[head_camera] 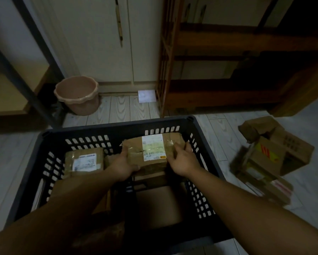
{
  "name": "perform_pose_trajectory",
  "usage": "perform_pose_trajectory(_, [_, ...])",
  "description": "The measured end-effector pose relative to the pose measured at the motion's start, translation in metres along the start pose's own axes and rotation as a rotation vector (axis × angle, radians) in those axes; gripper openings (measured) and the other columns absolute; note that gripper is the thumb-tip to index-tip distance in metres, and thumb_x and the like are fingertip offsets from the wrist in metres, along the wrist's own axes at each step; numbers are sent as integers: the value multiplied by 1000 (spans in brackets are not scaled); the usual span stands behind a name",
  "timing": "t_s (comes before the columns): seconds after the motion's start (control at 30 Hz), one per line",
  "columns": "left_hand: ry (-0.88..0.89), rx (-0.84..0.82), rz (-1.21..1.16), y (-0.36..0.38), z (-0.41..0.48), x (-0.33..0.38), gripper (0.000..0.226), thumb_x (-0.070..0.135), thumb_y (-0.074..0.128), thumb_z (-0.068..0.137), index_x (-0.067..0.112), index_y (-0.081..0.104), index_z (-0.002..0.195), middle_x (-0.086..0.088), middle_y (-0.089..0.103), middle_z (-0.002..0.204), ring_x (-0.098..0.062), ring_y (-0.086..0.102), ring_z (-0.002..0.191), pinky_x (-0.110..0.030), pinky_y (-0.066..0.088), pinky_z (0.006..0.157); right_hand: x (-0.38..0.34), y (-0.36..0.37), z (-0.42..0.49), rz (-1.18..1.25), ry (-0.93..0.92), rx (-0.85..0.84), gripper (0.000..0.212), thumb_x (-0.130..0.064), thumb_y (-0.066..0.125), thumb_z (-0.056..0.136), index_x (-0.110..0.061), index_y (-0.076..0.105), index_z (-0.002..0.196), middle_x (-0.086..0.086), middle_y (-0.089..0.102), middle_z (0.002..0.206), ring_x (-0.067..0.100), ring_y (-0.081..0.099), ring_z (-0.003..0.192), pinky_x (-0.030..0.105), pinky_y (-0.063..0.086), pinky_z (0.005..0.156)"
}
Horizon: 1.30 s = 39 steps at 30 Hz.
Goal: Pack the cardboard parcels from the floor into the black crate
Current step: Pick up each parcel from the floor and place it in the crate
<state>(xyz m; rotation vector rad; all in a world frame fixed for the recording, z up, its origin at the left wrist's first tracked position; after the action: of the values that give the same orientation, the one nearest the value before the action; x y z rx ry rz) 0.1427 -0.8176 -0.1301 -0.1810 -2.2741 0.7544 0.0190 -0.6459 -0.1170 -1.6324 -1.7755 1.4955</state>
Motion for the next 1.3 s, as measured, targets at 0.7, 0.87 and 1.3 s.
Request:
perform_pose_trajectory(0.7, [42, -59, 235, -112, -120, 116, 86, 39, 62, 85, 19, 10, 151, -9, 13, 157, -29, 22, 142, -46, 25, 116, -90, -161, -105, -456, -152, -56, 53, -45, 30, 99, -16, 34, 144, 13, 32, 150, 30, 25, 139, 40, 24, 112])
perform_pose_trajectory(0.87, [46, -62, 292, -196, -239, 216, 85, 39, 62, 86, 17, 11, 150, -9, 9, 159, -27, 15, 145, -40, 19, 118, -125, -302, -197, -341, -82, -74, 56, -47, 30, 100, -15, 32, 146, 13, 31, 152, 29, 27, 140, 39, 23, 113])
perform_pose_trajectory(1.3, [320, -109, 332, -271, -467, 423, 78, 41, 56, 90, 19, 12, 151, -5, 16, 158, -23, 20, 144, -33, 21, 114, -108, -552, -409, -373, 96, 65, 60, -52, 36, 96, -19, 32, 146, 11, 36, 148, 31, 36, 134, 43, 35, 108])
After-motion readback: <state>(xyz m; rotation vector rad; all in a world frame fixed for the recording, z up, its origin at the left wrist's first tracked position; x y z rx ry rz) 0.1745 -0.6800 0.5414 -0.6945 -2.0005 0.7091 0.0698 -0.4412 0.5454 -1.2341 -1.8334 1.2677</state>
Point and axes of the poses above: each hand's wrist, its own z-axis towards the middle knuckle, its own y-axis out of the palm, x = y × z, the point moved 8 cm from there along z, towards the middle knuckle
